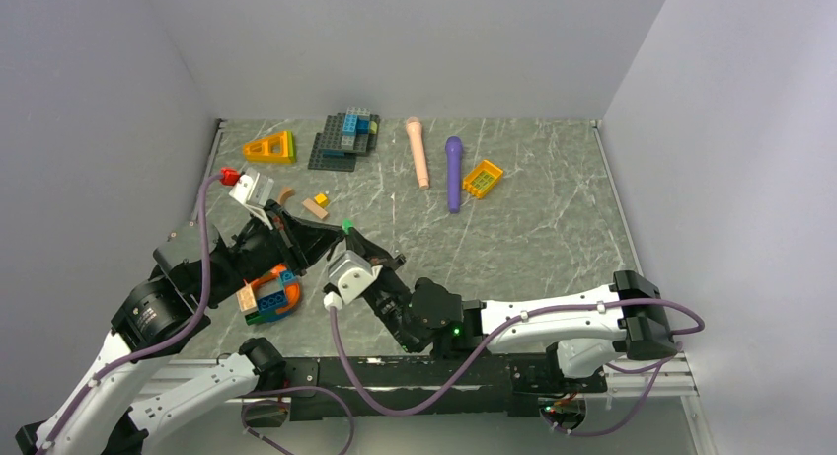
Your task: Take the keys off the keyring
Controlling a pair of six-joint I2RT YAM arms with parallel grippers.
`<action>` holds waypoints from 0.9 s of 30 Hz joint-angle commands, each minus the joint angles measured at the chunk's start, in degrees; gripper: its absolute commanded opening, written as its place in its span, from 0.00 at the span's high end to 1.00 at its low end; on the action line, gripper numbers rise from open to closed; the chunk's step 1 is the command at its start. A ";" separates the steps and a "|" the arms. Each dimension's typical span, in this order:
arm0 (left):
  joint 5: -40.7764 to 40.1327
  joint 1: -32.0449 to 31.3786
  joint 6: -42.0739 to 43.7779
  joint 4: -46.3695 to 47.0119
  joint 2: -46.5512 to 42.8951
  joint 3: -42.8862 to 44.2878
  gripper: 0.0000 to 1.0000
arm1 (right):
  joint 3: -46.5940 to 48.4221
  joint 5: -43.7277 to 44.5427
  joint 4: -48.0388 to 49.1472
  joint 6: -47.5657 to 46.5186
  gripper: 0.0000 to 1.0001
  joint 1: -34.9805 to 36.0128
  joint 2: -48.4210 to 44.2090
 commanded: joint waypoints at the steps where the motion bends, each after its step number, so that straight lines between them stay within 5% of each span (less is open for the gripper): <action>1: 1.84 0.04 -0.84 2.69 0.10 -0.33 1.00 | 1.40 -1.33 1.34 3.20 1.00 0.09 -1.22; 27: 13.11 0.08 10.33 -1.71 2.50 5.12 1.00 | 1.92 -21.26 -22.34 35.19 1.00 -3.23 -13.91</action>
